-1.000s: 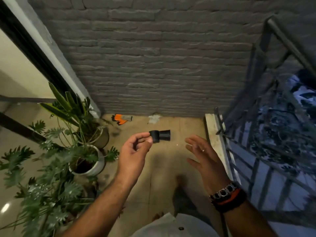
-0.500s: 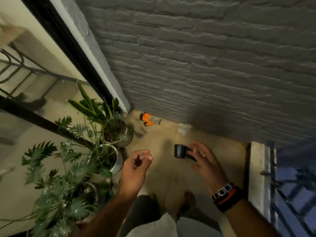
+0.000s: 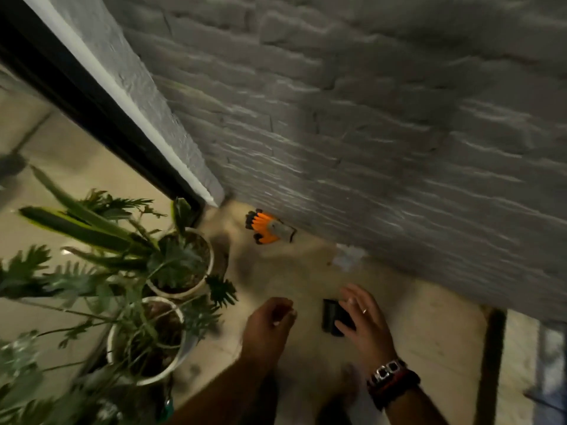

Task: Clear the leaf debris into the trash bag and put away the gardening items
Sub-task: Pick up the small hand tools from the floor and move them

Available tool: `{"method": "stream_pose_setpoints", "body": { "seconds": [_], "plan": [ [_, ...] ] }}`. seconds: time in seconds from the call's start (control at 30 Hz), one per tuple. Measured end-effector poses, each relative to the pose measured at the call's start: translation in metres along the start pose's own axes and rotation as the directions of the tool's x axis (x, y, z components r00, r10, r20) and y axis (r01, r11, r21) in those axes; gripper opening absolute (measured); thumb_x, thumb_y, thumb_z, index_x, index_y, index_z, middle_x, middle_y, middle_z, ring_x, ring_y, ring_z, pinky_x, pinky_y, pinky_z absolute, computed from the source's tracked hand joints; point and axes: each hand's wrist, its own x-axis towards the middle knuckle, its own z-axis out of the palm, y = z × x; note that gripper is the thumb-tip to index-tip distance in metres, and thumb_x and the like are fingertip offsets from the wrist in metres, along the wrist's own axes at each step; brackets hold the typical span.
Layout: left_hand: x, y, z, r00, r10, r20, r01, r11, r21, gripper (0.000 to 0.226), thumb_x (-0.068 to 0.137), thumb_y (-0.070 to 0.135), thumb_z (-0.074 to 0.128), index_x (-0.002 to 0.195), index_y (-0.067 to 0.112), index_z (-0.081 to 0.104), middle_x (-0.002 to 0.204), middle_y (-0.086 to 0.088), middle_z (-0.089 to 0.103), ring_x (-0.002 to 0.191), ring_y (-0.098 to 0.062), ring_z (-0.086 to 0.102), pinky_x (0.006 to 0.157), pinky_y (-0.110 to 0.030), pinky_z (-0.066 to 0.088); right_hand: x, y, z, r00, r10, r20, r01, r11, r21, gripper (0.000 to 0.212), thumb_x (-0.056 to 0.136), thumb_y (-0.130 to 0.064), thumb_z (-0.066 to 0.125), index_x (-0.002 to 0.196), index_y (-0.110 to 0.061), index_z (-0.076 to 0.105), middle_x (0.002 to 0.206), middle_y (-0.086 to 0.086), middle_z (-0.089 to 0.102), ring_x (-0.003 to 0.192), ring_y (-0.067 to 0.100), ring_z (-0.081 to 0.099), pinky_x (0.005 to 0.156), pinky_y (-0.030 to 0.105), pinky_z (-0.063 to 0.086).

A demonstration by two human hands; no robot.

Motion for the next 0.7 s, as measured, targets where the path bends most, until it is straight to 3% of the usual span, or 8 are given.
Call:
{"method": "stream_pose_setpoints", "body": {
  "seconds": [0.03, 0.07, 0.13, 0.27, 0.37, 0.5, 0.7],
  "plan": [
    [0.028, -0.013, 0.012, 1.000, -0.015, 0.002, 0.015, 1.000, 0.023, 0.011, 0.089, 0.033, 0.070, 0.100, 0.033, 0.067, 0.091, 0.015, 0.070, 0.080, 0.000, 0.067, 0.068, -0.029, 0.059, 0.031, 0.016, 0.001, 1.000, 0.019, 0.001, -0.019, 1.000, -0.015, 0.024, 0.096, -0.028, 0.057, 0.119, -0.031, 0.055, 0.134, -0.001, 0.055, 0.128, 0.019, 0.049, 0.089, 0.032, 0.053],
    [0.059, -0.028, 0.025, 1.000, -0.028, -0.004, 0.029, 0.999, 0.028, 0.012, 0.090, 0.032, 0.070, 0.101, 0.034, 0.066, 0.092, 0.017, 0.069, 0.081, 0.003, 0.065, 0.070, -0.024, 0.057, 0.066, 0.035, 0.002, 0.999, 0.044, -0.002, -0.044, 0.999, -0.026, 0.024, 0.099, -0.020, 0.051, 0.120, -0.032, 0.055, 0.134, -0.002, 0.054, 0.128, 0.019, 0.049, 0.093, 0.037, 0.050],
    [0.115, -0.053, 0.048, 0.998, -0.044, -0.046, 0.044, 0.999, 0.011, 0.016, 0.091, 0.028, 0.070, 0.106, 0.031, 0.066, 0.093, 0.020, 0.065, 0.085, 0.006, 0.062, 0.076, -0.015, 0.050, 0.127, 0.067, 0.009, 0.996, 0.084, -0.010, -0.084, 0.995, -0.061, 0.026, 0.100, -0.019, 0.049, 0.123, -0.030, 0.054, 0.134, -0.001, 0.054, 0.126, 0.019, 0.049, 0.098, 0.042, 0.046],
    [0.236, -0.128, 0.091, 0.980, -0.082, -0.183, 0.087, 0.996, 0.022, 0.019, 0.091, 0.025, 0.070, 0.109, 0.021, 0.068, 0.096, 0.010, 0.066, 0.093, -0.012, 0.066, 0.081, -0.022, 0.047, 0.262, 0.143, 0.020, 0.995, 0.089, 0.035, -0.082, 0.980, -0.184, 0.040, 0.099, -0.023, 0.051, 0.138, -0.025, 0.046, 0.140, -0.002, 0.052, 0.124, 0.015, 0.050, 0.098, 0.036, 0.044],
    [0.307, -0.177, 0.109, 0.968, -0.068, -0.242, 0.095, 0.990, 0.100, 0.022, 0.090, 0.022, 0.070, 0.110, 0.015, 0.069, 0.098, 0.001, 0.068, 0.090, -0.014, 0.065, 0.081, -0.022, 0.047, 0.339, 0.188, 0.026, 0.994, 0.094, 0.060, -0.081, 0.979, -0.190, 0.042, 0.098, -0.017, 0.053, 0.139, -0.017, 0.045, 0.140, 0.001, 0.052, 0.121, 0.013, 0.051, 0.102, 0.034, 0.043],
    [0.382, -0.216, 0.117, 0.964, -0.043, -0.262, 0.099, 0.974, 0.204, 0.025, 0.088, 0.025, 0.071, 0.111, 0.015, 0.070, 0.100, -0.004, 0.070, 0.088, -0.021, 0.067, 0.083, -0.034, 0.055, 0.403, 0.229, 0.035, 0.988, 0.130, 0.088, -0.112, 0.975, -0.190, 0.040, 0.100, -0.017, 0.050, 0.139, -0.017, 0.043, 0.131, -0.002, 0.049, 0.108, 0.007, 0.050, 0.087, 0.028, 0.045],
    [0.430, -0.226, 0.125, 0.958, -0.043, -0.284, 0.116, 0.962, 0.247, 0.027, 0.088, 0.027, 0.070, 0.113, 0.014, 0.069, 0.108, -0.006, 0.071, 0.102, -0.022, 0.065, 0.089, -0.027, 0.046, 0.435, 0.257, 0.042, 0.985, 0.152, 0.085, -0.128, 0.963, -0.238, 0.041, 0.100, -0.019, 0.050, 0.139, -0.021, 0.043, 0.139, 0.001, 0.048, 0.117, 0.012, 0.048, 0.105, 0.043, 0.043]
  ]
}}
